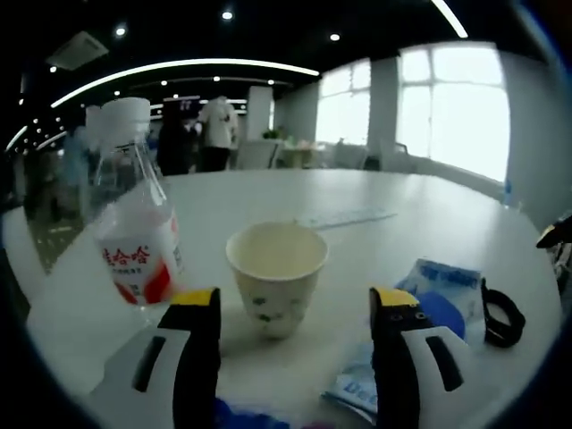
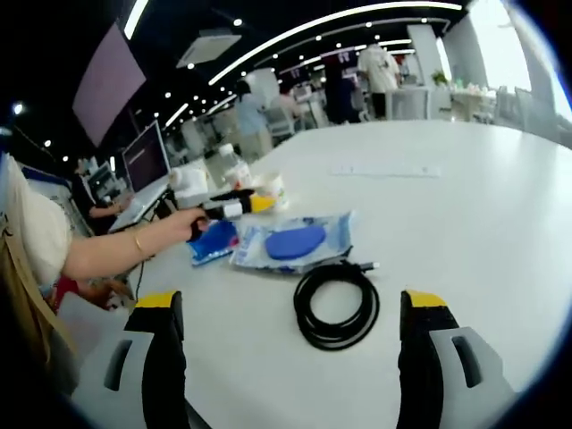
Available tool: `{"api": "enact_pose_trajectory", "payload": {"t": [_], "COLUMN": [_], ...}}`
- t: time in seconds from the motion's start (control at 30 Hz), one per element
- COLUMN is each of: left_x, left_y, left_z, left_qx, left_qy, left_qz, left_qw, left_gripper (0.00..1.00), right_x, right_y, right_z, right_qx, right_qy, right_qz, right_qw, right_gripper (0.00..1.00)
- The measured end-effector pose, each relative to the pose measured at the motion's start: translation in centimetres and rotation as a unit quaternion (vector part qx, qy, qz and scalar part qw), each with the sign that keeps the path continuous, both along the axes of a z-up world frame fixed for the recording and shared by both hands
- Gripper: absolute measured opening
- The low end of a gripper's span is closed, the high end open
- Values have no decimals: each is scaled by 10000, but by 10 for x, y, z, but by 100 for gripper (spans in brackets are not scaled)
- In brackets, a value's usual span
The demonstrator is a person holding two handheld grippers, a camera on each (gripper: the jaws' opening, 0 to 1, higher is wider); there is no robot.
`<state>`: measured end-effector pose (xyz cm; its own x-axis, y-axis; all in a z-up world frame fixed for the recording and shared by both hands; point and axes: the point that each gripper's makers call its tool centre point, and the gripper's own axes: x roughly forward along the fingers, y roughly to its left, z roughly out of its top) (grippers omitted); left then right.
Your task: Arrange the tabletop items into an orderly group along one side of the table until the central work area is clear of visible clutter.
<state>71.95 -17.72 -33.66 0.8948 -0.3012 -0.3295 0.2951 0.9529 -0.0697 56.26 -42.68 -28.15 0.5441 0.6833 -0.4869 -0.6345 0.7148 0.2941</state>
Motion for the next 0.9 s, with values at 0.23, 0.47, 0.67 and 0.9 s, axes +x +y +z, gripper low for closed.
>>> {"api": "enact_pose_trajectory", "payload": {"t": [0.23,0.47,0.67,0.9], "left_x": [-22,-38,-53,-77], "left_y": [-10,-17,-20,-25], "left_z": [14,26,35,32], "left_qx": [15,-15,-4,229], "left_qy": [-2,52,112,313], "left_qz": [-297,-513,-586,-777], "left_qw": [9996,9987,9982,9962], "left_gripper": [82,95,99,99], "right_x": [10,16,23,32], "right_y": [3,8,10,11], "right_z": [11,10,8,3], "right_qx": [127,191,209,202], "right_qy": [-144,-138,-156,-134], "right_qz": [10,208,282,372], "right_qw": [9998,9995,9993,9990], "right_gripper": [99,99,99,99]}}
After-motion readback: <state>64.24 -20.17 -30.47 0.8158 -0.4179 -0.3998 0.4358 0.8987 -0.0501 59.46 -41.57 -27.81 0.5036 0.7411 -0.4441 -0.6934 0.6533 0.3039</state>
